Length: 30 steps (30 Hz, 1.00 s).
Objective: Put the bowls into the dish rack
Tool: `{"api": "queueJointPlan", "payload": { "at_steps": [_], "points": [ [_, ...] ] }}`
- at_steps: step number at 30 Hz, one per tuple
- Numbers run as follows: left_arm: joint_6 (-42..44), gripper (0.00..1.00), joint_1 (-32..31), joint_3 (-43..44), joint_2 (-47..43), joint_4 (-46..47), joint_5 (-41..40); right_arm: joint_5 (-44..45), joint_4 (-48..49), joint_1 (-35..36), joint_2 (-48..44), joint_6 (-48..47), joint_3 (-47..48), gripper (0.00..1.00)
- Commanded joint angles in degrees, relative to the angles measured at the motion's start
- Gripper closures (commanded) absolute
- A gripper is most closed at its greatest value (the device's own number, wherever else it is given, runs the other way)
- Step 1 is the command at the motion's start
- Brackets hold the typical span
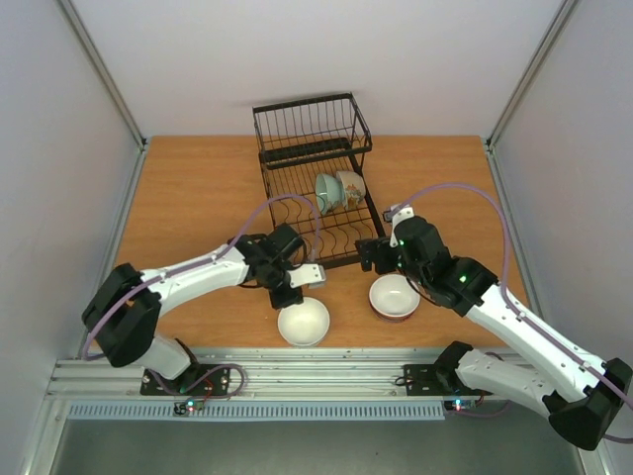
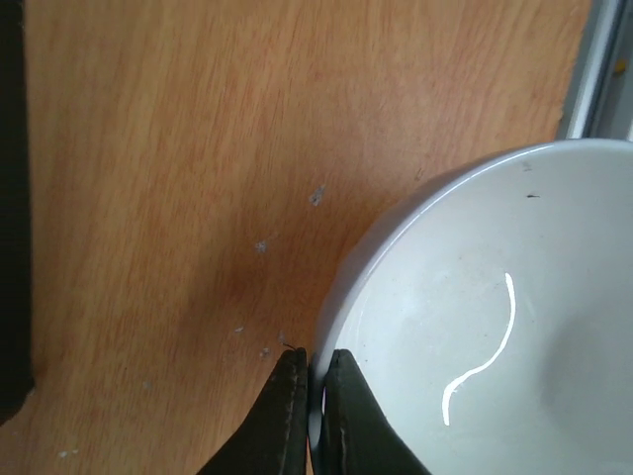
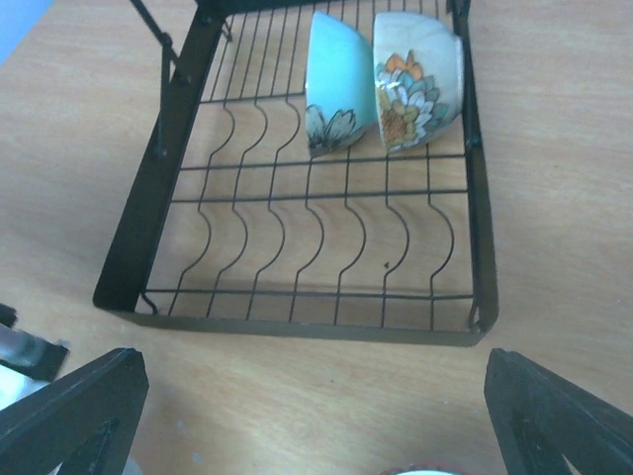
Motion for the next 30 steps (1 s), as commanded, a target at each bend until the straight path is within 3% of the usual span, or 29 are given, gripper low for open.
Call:
{"api": "queueJointPlan", "payload": {
  "at_steps": [1,10,12,17,24,30],
  "points": [
    [0.29,1.0,1.84,0.39,-7.42,1.2,5.02,-5.11,-1.33,0.41,0.19,2.92,-1.21,0.07],
    [-2.47,1.0,11.85,-4.97,-21.75,8.08,14.51,-26.16,14.04,0.36,4.06,11.46,-6.82,0.07],
    [-2.93,1.0,13.12,-5.72,-23.13,9.0,15.42,-30.08,19.08,0.37,5.04,13.93,-8.06,0.02],
    [-3.18,0.99,16.09,-6.23,-23.82,9.38,18.58,-37.79,29.23,0.3,6.03,19.61,-10.39,0.01],
    [-3.58,1.0,16.93,-8.39,-27.75,12.65,16.1,-45.2,40.12,0.48,9.06,26.85,-13.47,0.01],
    [-3.87,0.99,17.56,-8.54,-29.86,13.02,15.41,-43.68,39.92,1.72,9.82,27.25,-15.21,0.01]
  ]
}}
